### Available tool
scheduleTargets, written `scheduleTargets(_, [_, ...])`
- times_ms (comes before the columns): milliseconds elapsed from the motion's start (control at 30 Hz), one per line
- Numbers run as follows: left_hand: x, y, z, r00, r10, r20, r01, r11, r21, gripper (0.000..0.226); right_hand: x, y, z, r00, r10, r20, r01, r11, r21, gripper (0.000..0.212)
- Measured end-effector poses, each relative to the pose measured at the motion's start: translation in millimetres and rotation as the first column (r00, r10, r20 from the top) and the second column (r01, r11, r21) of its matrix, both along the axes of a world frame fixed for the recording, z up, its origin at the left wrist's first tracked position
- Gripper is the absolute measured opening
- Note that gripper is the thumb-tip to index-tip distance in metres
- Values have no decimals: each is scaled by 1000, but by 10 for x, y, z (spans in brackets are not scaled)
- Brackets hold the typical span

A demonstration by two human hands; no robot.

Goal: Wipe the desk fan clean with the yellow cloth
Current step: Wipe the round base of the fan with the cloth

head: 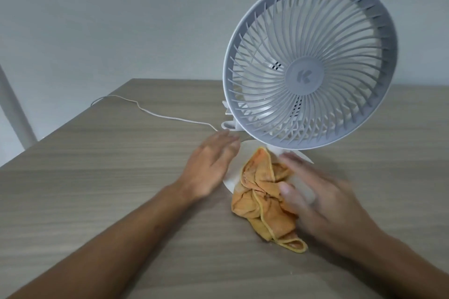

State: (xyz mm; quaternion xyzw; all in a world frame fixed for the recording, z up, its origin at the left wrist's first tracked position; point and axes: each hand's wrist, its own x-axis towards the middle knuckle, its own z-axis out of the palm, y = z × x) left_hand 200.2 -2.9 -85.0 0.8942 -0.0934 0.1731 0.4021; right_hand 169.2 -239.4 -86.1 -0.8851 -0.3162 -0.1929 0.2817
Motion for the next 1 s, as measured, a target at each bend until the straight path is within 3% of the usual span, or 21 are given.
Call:
scheduleTargets(133, [54, 82, -120, 994, -17, -109, 40, 976, 214, 43, -8, 308, -59, 997, 22, -70, -33, 987, -160, 54])
scheduleTargets(300, [64, 98, -102, 992, -33, -121, 75, 928, 365, 39, 4, 111, 2, 997, -18, -77, 6, 989, -145, 41])
scheduleTargets(433, [66, 96, -89, 991, -34, -127, 81, 918, 387, 39, 124, -101, 8, 986, -143, -87, 132, 984, -124, 30])
scheduleTargets(667, [64, 93, -98, 993, -39, -116, 83, 908, 411, 40, 584, -16, 38, 936, -334, -109, 309, 931, -195, 32])
scheduleTargets(867, [74, 93, -124, 992, -47, -116, 92, 904, 418, 41, 240, 114, -21, 955, -295, -37, 283, 939, -195, 29])
scheduleTargets(1000, [94, 105, -125, 985, -42, -166, 108, 904, 413, 41, 57, 229, -57, 981, -191, -47, 181, 970, -165, 33])
